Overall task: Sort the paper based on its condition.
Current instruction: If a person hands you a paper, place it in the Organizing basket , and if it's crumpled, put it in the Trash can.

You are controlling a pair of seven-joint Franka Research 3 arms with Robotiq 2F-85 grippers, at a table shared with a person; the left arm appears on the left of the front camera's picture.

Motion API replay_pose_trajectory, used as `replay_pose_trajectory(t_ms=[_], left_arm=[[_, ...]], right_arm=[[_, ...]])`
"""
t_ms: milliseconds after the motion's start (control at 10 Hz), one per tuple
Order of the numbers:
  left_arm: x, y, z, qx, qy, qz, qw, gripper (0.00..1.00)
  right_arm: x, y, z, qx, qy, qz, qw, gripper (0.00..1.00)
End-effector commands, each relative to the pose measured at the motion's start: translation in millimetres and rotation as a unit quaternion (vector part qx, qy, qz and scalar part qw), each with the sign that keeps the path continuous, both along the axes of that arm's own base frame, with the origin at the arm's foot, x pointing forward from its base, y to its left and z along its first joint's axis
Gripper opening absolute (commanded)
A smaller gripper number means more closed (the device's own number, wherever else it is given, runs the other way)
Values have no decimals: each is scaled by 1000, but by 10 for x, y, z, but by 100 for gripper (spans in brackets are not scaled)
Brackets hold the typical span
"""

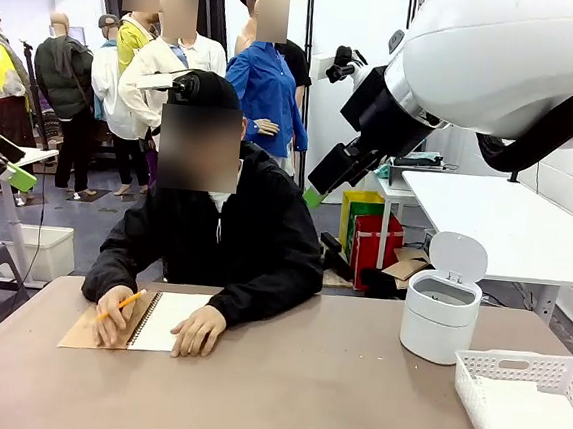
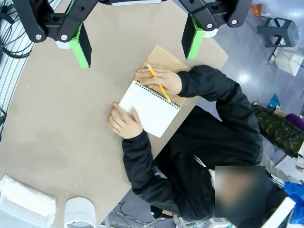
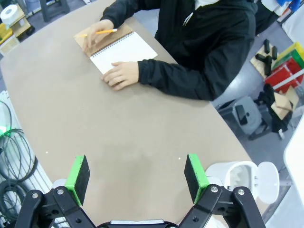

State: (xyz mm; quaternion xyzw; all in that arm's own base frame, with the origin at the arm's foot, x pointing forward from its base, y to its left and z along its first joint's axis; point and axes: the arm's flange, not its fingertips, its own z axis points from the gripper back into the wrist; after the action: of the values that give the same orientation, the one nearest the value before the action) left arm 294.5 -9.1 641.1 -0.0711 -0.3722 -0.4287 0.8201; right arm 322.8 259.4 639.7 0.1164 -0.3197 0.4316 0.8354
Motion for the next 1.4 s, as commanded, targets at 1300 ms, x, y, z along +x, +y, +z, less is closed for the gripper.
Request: replay_pose_trajectory(t_ms=[1300], left_arm=[[9, 11, 8, -1, -5, 4, 1000, 100]], right_arm=[[-5, 3, 2, 1, 0, 0, 1000, 100]])
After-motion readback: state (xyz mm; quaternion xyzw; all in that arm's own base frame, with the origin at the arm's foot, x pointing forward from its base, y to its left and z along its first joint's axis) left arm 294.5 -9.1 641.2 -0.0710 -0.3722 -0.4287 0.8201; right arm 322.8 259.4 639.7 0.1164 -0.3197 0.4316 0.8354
